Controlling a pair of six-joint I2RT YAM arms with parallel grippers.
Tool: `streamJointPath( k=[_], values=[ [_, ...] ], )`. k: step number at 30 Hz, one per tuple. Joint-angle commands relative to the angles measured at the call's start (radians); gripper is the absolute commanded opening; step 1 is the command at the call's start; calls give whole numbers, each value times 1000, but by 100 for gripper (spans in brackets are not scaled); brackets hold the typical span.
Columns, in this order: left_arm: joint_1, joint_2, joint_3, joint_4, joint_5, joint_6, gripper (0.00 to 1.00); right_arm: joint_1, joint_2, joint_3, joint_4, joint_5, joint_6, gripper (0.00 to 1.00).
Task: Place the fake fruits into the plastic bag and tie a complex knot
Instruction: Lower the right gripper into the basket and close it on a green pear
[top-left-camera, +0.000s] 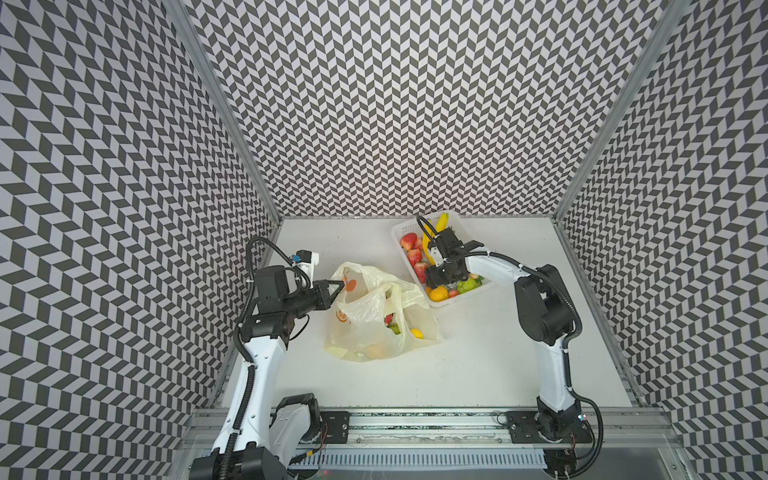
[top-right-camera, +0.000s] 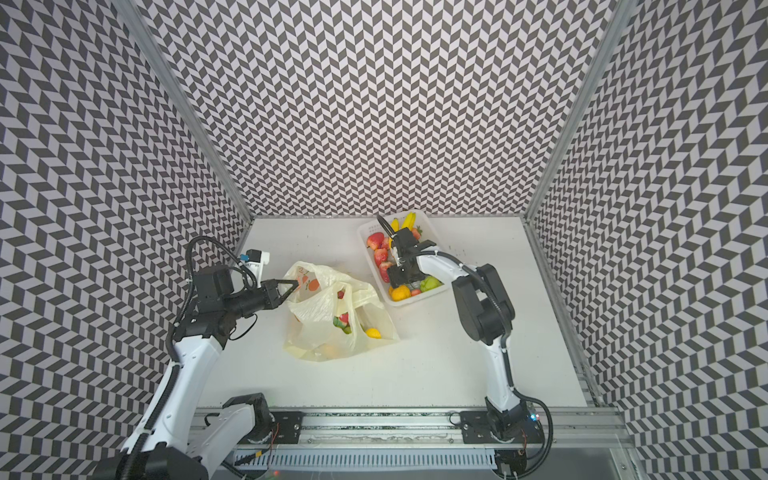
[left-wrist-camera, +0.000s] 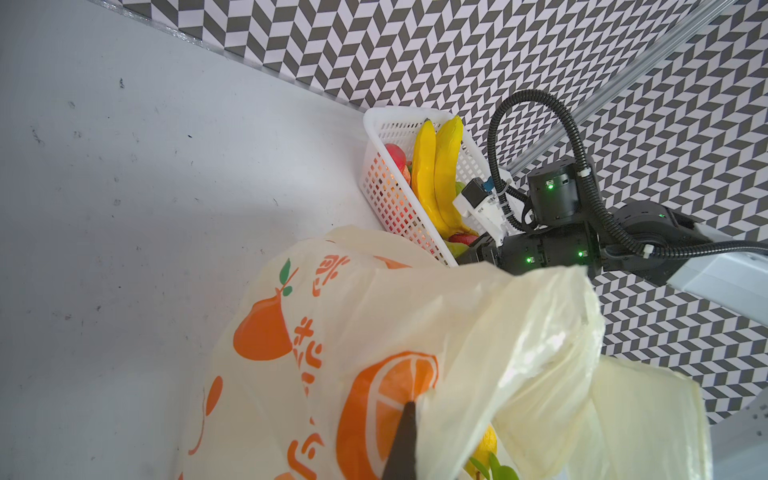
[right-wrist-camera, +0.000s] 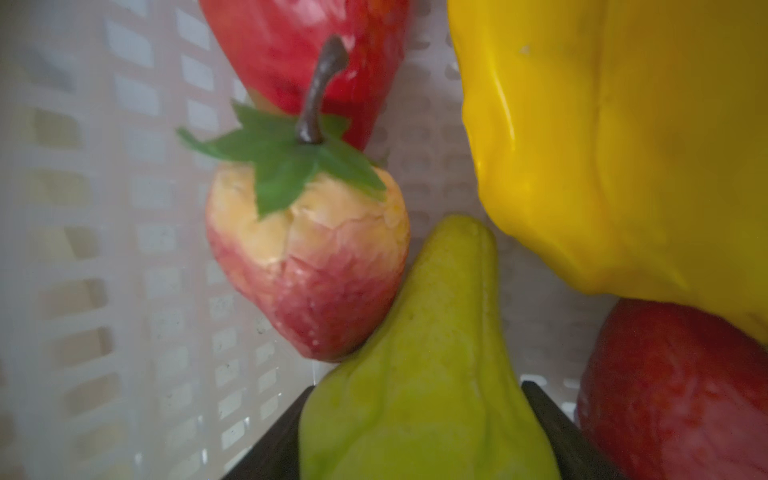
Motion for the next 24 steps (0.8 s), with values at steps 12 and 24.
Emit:
streamJointPath(
  k=[12, 24],
  values=[
    [8, 8, 25, 5, 27, 4, 0, 1, 21, 25, 118, 74, -15, 77],
    [8, 11, 32, 4, 33, 7, 0, 0, -9, -9, 131, 51, -14, 57]
  ],
)
